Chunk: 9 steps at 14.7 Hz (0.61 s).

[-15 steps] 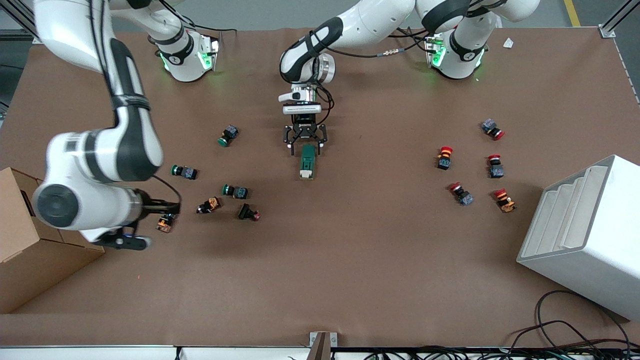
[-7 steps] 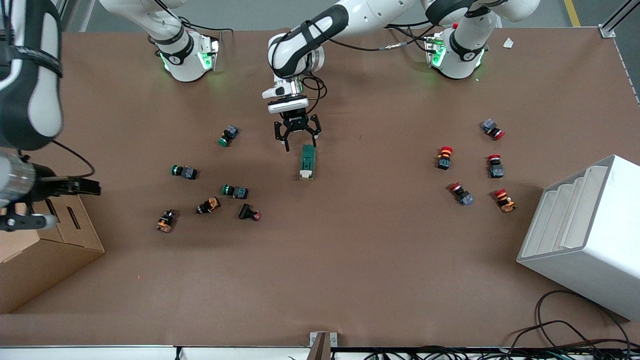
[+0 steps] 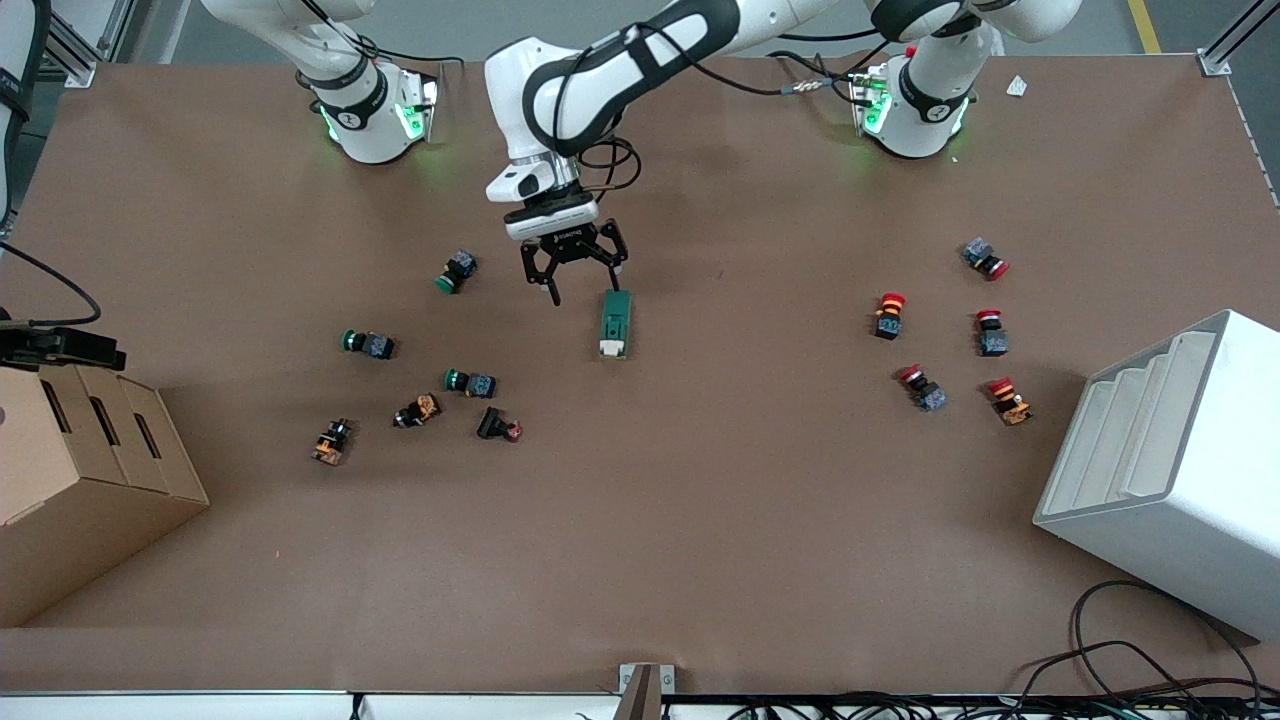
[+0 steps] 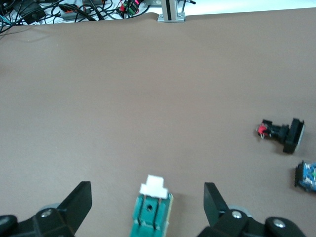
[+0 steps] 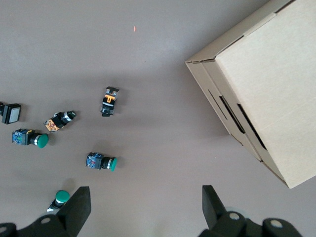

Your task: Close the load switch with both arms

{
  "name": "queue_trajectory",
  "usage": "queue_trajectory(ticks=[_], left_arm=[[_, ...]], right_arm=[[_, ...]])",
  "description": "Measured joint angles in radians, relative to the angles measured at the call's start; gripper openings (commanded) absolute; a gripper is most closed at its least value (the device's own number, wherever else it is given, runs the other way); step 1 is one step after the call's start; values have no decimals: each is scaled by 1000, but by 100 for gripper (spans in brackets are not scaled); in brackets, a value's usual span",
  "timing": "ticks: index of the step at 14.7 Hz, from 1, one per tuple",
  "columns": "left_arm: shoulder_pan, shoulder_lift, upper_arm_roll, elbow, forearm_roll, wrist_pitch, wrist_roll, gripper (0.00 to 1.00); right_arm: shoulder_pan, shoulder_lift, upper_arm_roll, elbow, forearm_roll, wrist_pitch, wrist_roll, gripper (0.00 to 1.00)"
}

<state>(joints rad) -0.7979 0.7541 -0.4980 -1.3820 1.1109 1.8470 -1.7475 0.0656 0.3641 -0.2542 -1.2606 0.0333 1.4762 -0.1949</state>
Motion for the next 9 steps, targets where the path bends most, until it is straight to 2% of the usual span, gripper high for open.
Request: queue_trajectory(ticks=[5, 9], left_arm=[[131, -134, -3, 51, -260, 11, 324, 100], [291, -241, -19, 67, -497, 12, 585, 100]], right_arm=[[10, -2, 9, 9, 0, -75, 1, 100], [4, -50, 9, 10, 1, -82, 1, 100]])
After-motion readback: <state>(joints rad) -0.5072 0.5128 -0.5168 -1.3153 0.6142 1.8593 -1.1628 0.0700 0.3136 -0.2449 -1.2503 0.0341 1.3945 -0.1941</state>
